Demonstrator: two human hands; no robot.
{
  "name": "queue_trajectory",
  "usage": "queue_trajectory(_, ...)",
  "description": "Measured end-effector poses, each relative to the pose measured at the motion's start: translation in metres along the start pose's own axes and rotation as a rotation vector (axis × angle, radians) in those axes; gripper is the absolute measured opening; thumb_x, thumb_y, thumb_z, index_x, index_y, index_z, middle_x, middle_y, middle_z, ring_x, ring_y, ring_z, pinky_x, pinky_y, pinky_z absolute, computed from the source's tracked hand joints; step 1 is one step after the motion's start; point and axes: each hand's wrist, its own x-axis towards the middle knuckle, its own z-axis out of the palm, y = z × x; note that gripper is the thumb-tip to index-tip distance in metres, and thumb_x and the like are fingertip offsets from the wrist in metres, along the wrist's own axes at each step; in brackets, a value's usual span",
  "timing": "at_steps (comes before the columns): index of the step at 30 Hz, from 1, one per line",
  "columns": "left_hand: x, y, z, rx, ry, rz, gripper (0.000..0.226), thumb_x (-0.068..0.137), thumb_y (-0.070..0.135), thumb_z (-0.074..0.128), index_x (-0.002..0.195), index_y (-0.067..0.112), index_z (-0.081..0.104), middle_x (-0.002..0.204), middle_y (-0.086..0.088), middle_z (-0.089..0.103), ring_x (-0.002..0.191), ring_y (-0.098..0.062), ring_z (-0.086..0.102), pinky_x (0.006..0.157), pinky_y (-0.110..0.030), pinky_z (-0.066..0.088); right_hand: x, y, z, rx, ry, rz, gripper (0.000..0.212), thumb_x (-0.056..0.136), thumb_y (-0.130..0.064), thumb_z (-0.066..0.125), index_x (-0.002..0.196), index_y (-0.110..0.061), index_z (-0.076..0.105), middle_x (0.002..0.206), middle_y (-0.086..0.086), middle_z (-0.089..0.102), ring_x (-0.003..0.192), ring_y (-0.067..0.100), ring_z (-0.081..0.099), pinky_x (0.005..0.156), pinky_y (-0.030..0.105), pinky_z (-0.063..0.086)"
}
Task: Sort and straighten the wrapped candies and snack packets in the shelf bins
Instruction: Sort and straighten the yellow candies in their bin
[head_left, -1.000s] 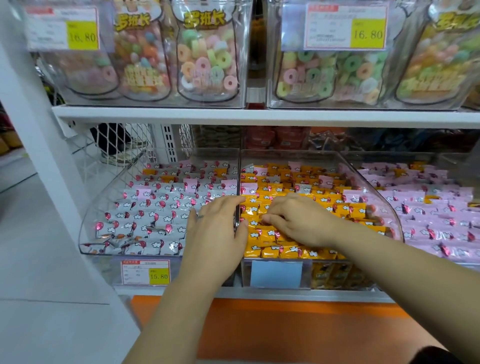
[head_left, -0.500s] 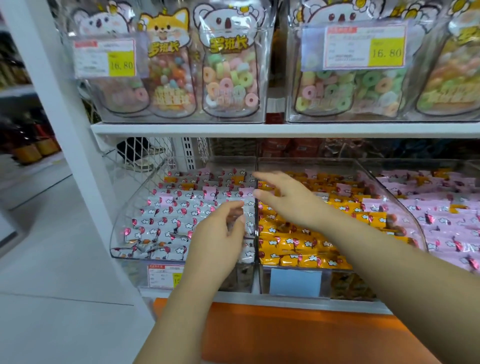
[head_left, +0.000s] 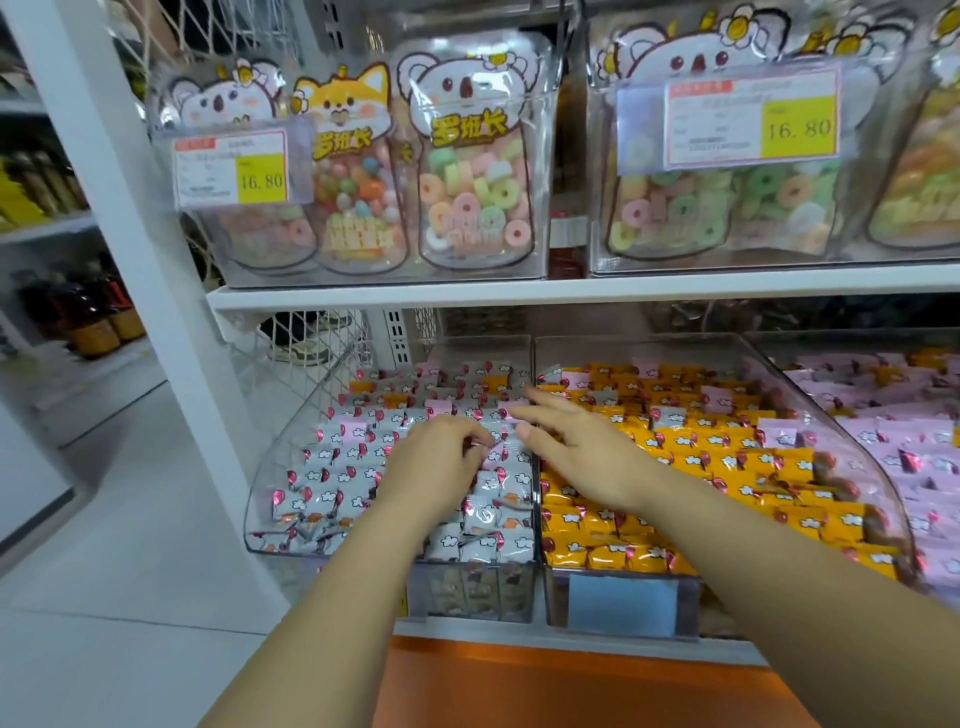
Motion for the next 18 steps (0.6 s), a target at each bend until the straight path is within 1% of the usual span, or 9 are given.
queue_trajectory(1,0.003,0.000,-0.001,0.003,-0.012,0.019,0.012,0.094,0.023,0.054,0.094,0.028,0.065,0.094,0.009,0.064,0.092,-0.015,0.058,0.081,-0.035,0.050,0.000,0.000,0.000,0.004,0.002,0.001,0.044,0.099,-0.042,0.033,0.142,-0.032,0.038,0.156,-0.010,0.017,0.142,0.011,0.017,0.109,0.025,0.015)
queue_trajectory(3,0.006,-0.002,0.000,-0.027,-0.016,0.049,0.017,0.095,0.018,0.051,0.080,0.025,0.056,0.083,0.006,0.061,0.080,-0.018,0.058,0.074,-0.037,0.050,0.001,0.000,0.000,0.014,0.000,0.002,0.044,0.099,-0.042,0.033,0.142,-0.032,0.038,0.156,-0.010,0.017,0.142,0.011,0.017,0.110,0.025,0.015)
queue_trajectory(4,0.007,-0.003,0.000,-0.045,-0.004,0.063,0.019,0.095,0.017,0.049,0.078,0.024,0.053,0.080,0.004,0.059,0.077,-0.018,0.056,0.071,-0.037,0.050,0.001,0.001,0.000,0.019,-0.004,0.003,0.044,0.099,-0.042,0.034,0.141,-0.032,0.038,0.156,-0.010,0.017,0.142,0.011,0.017,0.110,0.025,0.015)
queue_trajectory(6,0.007,-0.001,-0.001,-0.090,0.058,0.083,0.018,0.098,0.018,0.045,0.080,0.022,0.049,0.080,0.003,0.056,0.076,-0.017,0.053,0.068,-0.034,0.046,0.000,0.001,0.000,0.017,-0.009,0.000,0.044,0.099,-0.042,0.034,0.141,-0.032,0.038,0.156,-0.009,0.017,0.142,0.011,0.017,0.110,0.025,0.015)
queue_trajectory(7,0.006,0.001,-0.003,-0.126,0.106,0.089,0.017,0.098,0.018,0.043,0.083,0.021,0.049,0.081,0.004,0.055,0.076,-0.015,0.051,0.066,-0.028,0.043,0.001,0.001,0.000,0.013,-0.009,-0.002,0.044,0.099,-0.042,0.034,0.141,-0.032,0.038,0.156,-0.009,0.017,0.142,0.011,0.017,0.109,0.024,0.015)
queue_trajectory(9,0.002,0.006,-0.005,-0.188,0.225,0.113,0.014,0.099,0.018,0.042,0.088,0.019,0.051,0.086,0.006,0.053,0.078,-0.009,0.048,0.065,-0.011,0.036,0.001,0.002,0.000,0.004,-0.006,-0.006,0.044,0.099,-0.042,0.034,0.141,-0.032,0.038,0.156,-0.009,0.017,0.142,0.011,0.017,0.109,0.025,0.016)
queue_trajectory(12,-0.008,0.010,-0.006,-0.230,0.433,0.173,0.015,0.099,0.015,0.043,0.095,0.015,0.057,0.093,0.007,0.052,0.082,0.000,0.043,0.072,-0.002,0.033,0.000,0.002,0.000,0.002,-0.003,-0.011,0.043,0.099,-0.042,0.034,0.141,-0.033,0.038,0.156,-0.009,0.017,0.141,0.011,0.018,0.109,0.025,0.017)
queue_trajectory(16,-0.017,0.013,-0.004,-0.289,0.563,0.227,0.016,0.098,0.011,0.044,0.100,0.010,0.060,0.097,0.006,0.053,0.087,0.005,0.044,0.078,-0.001,0.033,0.000,0.001,-0.001,0.002,-0.007,-0.008,0.044,0.099,-0.042,0.034,0.141,-0.032,0.039,0.156,-0.009,0.018,0.141,0.012,0.019,0.109,0.026,0.018)
queue_trajectory(18,-0.022,0.016,-0.005,-0.336,0.669,0.254,0.017,0.097,0.008,0.044,0.100,0.009,0.061,0.099,0.004,0.056,0.090,0.006,0.046,0.082,-0.002,0.033,0.000,-0.001,-0.001,-0.011,-0.008,-0.007,0.043,0.099,-0.042,0.034,0.140,-0.032,0.040,0.156,-0.008,0.018,0.141,0.012,0.020,0.110,0.027,0.019)
